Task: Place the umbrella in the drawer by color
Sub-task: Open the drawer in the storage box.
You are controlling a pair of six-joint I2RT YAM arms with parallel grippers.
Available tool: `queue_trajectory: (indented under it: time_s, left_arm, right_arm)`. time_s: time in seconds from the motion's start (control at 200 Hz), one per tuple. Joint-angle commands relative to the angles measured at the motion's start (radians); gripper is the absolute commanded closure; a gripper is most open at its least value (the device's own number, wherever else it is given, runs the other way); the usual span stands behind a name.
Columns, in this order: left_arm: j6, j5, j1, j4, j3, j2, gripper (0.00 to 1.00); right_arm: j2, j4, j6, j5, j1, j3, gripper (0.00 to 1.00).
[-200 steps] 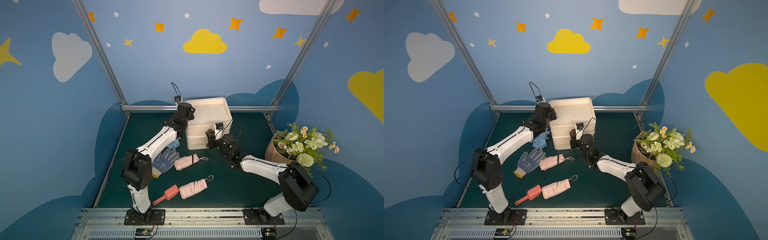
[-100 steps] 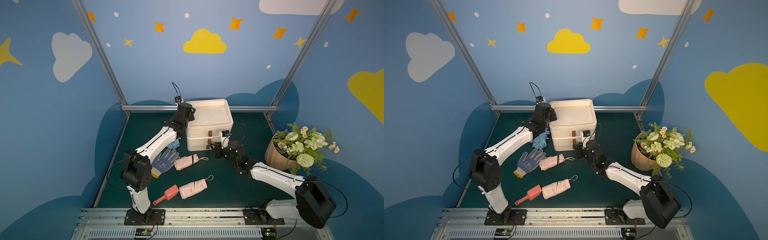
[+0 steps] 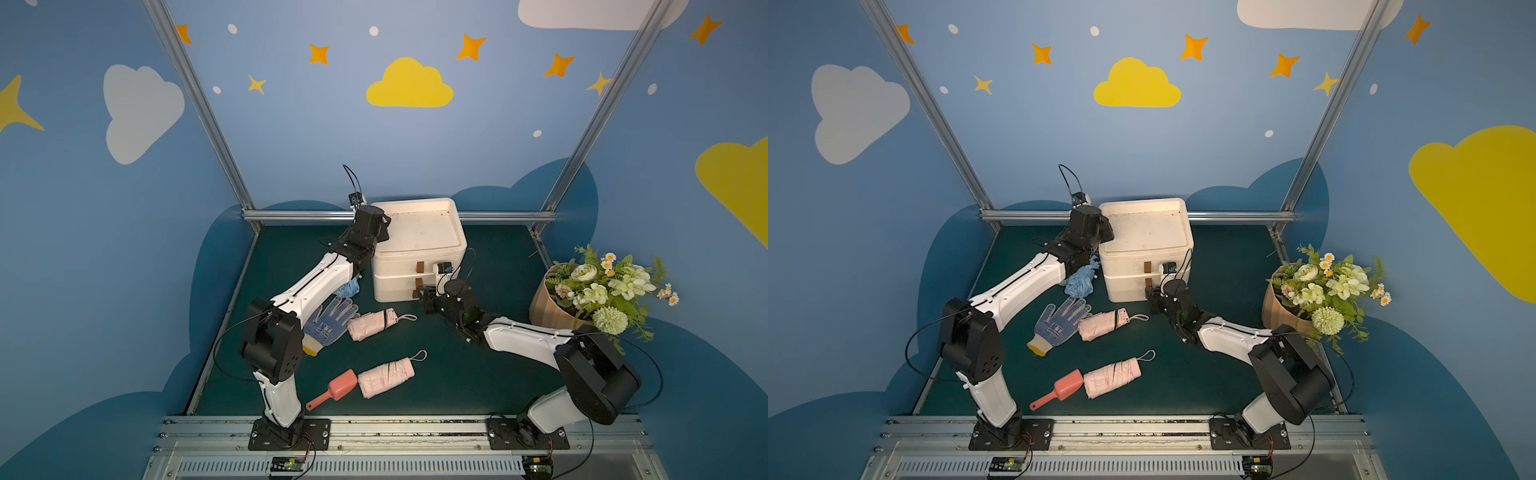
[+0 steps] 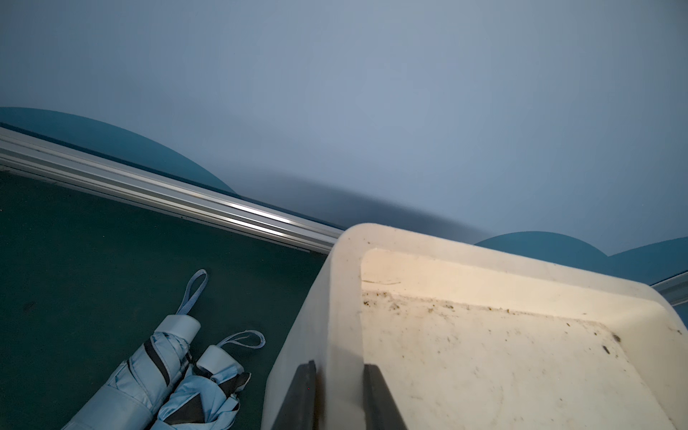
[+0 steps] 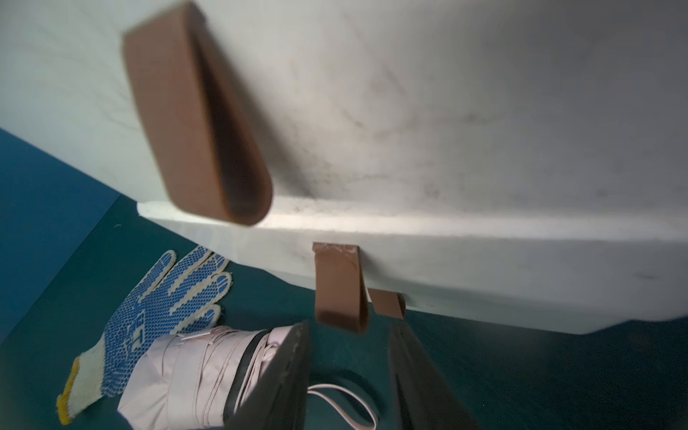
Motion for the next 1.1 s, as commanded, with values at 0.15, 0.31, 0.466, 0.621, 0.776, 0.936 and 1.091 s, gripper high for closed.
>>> queue_trajectory:
  time_s: [0.15, 0.31, 0.466, 0.621, 0.776, 0.936, 1.091]
  left_arm:
    - [-0.074, 0.126, -0.03, -0.092, -0.007, -0.001, 0.85]
    - [-0.075, 0.129, -0.03, -0.081, -0.007, 0.005, 0.85]
    - [-0.084, 0.136, -0.029, -0.059, 0.011, 0.03, 0.86]
    - [-0.112, 0.155, -0.033, -0.051, 0.071, 0.084, 0.88]
    - [-0.125, 0.177, -0.039, -0.057, 0.145, 0.145, 0.91]
    - [-0.142, 0.194, -0.05, -0.07, 0.199, 0.191, 0.92]
    - [-0.15, 0.185, -0.061, -0.081, 0.221, 0.211, 0.93]
  right_arm:
    - [0.074, 0.14, 0.0, 0.026, -0.006, 0.053, 0.68]
    - [0.067, 0.176, -0.013, 0.048, -0.006, 0.036, 0.99]
    - [0.013, 0.181, -0.042, 0.06, -0.005, -0.018, 1.0]
    - [-0.094, 0.174, -0.092, 0.053, -0.003, -0.118, 1.0]
    - [-0.241, -0.011, -0.167, 0.013, 0.003, -0.154, 1.0]
    - [-0.388, -0.125, -0.135, 0.047, 0.019, -0.22, 1.0]
    - [-0.54, -0.251, -0.095, 0.064, 0.044, -0.284, 1.0]
